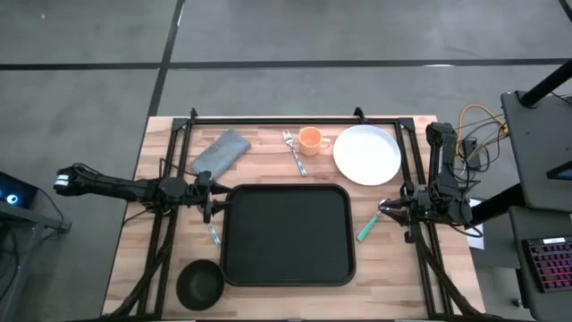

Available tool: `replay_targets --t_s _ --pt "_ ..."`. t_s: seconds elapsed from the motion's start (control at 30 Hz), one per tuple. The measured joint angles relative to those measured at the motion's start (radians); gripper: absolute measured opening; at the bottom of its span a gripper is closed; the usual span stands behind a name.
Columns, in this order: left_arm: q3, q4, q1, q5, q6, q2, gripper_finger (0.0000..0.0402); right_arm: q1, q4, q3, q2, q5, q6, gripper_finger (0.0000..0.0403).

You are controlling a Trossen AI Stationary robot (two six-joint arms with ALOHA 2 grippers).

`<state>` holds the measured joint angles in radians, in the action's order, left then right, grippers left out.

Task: Set up tray
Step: Put the orange mug on the black tray

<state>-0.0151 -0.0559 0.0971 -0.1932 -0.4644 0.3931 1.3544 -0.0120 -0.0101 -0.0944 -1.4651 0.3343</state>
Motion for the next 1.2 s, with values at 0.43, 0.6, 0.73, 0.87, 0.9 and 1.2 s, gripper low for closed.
replay_targets --t_s 0.43,0.6,0.73,0.87,0.9,1.2 --pt "0.000 0.000 0.000 -0.060 0.002 0.001 0.0262 0.000 0.000 0.000 0.000 0.000 -0.001 0.0076" --pt "0.000 -0.011 0.000 -0.061 -0.012 0.001 0.0262 0.000 -0.001 0.000 0.000 0.004 0.034 0.0082" --pt "0.000 -0.022 0.000 -0.064 -0.001 0.000 0.0262 -0.001 0.109 0.000 0.001 -0.028 -0.044 0.0093" --pt "-0.008 -0.023 0.000 -0.071 0.018 0.000 0.0262 -0.001 0.359 -0.041 0.001 -0.023 -0.356 0.0110" --pt "-0.014 -0.023 0.000 -0.071 0.024 0.000 0.0262 -0.001 0.408 -0.065 0.001 -0.026 -0.439 0.0114" --pt "-0.092 -0.025 0.000 -0.106 0.114 0.001 0.0262 -0.011 0.460 -0.368 0.001 -0.105 -0.763 0.0145"
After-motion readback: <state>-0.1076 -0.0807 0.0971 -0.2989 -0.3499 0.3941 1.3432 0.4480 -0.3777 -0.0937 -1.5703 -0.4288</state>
